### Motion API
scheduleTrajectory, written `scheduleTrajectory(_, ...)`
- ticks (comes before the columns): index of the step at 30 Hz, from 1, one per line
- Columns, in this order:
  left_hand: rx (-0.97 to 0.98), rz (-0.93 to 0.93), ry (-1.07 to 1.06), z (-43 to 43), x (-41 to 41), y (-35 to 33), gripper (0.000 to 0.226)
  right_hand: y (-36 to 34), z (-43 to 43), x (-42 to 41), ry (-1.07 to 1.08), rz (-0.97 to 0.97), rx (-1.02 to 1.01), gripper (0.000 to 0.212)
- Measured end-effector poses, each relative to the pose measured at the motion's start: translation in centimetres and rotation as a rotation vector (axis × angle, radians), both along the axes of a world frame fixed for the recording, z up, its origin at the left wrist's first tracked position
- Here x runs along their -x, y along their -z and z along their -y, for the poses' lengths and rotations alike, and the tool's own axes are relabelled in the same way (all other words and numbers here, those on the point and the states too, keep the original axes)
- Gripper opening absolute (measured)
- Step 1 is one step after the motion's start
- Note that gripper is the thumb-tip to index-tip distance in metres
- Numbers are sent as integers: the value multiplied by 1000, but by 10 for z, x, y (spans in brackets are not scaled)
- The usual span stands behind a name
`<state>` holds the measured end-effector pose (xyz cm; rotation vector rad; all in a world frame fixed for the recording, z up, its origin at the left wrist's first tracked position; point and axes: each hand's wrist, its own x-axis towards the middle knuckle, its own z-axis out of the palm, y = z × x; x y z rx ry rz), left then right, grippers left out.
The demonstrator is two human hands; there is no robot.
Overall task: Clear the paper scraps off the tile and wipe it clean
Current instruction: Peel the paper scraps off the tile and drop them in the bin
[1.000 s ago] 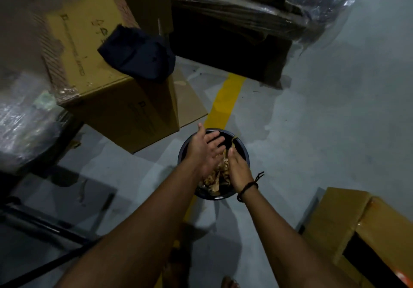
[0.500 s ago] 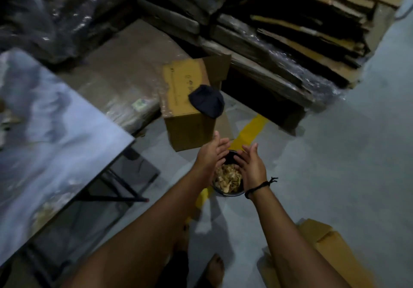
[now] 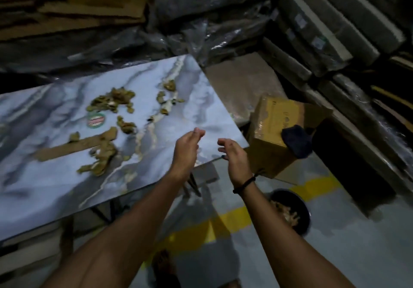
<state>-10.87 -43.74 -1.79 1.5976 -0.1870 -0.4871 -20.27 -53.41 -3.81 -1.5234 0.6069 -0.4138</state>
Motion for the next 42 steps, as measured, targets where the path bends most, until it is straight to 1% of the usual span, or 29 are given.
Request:
scheduleTrajectory(2, -45, 127, -71, -40, -35, 3, 28, -1, -25, -34, -88, -23, 81, 41)
scheduleTrajectory(4, -141, 233, -143, -83, -69, 12, 24, 4, -49, -63, -156, -56, 144, 36)
scheduleTrajectory(5, -188, 275, -182, -105, -84, 16, 22, 7, -61, -76, -183, -76, 182, 37)
scheduleTrajectory(6, -234, 324, -213, -129, -100, 23, 23, 11, -74, -87, -212, -93, 228, 43)
scheduleTrajectory(7, -304, 399, -237, -152, -114, 29, 25, 15, -86, -98, -244, -110, 281, 53)
scheduleTrajectory(9, -564, 584, -269, -197, -139, 47, 41, 26, -106, -123, -330, -170, 439, 82)
scheduleTrajectory(10, -714, 621, -280, -219, -151, 57, 53, 34, -115, -136, -371, -216, 541, 98)
scheduleTrajectory(11, -835, 599, -261, -240, -160, 64, 67, 41, -122, -149, -406, -262, 656, 111)
scheduleTrajectory(12, -911, 551, -206, -260, -169, 73, 84, 48, -127, -161, -433, -296, 775, 119)
scheduleTrajectory(13, -962, 515, -116, -277, -177, 81, 98, 55, -132, -172, -461, -324, 882, 124)
scheduleTrajectory(14, -1011, 502, -15, -290, -183, 89, 107, 61, -137, -182, -497, -355, 963, 127)
scheduleTrajectory(15, -1063, 512, 74, -300, -187, 95, 110, 66, -141, -190, -538, -394, 1014, 129)
scheduleTrajectory(17, -1149, 548, 163, -308, -190, 107, 112, 77, -148, -203, -596, -454, 1076, 130)
scheduleTrajectory(20, -1211, 544, 178, -303, -190, 118, 109, 94, -160, -217, -632, -508, 1121, 127)
scheduleTrajectory(21, -1213, 547, 173, -299, -189, 119, 104, 100, -166, -221, -645, -521, 1136, 120)
scheduleTrajectory(23, -1214, 584, 157, -289, -190, 121, 92, 108, -177, -228, -622, -539, 1172, 100)
scheduleTrajectory(25, -1214, 601, 139, -283, -192, 124, 84, 110, -183, -233, -568, -583, 1186, 88)
scheduleTrajectory(29, -1249, 631, 126, -281, -194, 130, 79, 115, -184, -233, -544, -610, 1201, 88)
scheduleTrajectory(34, -1298, 611, 151, -279, -198, 133, 85, 113, -183, -239, -549, -628, 1135, 86)
scheduleTrajectory(38, -1279, 634, 72, -265, -215, 123, 94, 99, -171, -264, -369, -572, 1064, 92)
scheduleTrajectory(42, -1278, 475, -69, -262, -242, 120, 117, 94, -136, -300, -269, -577, 1038, 90)
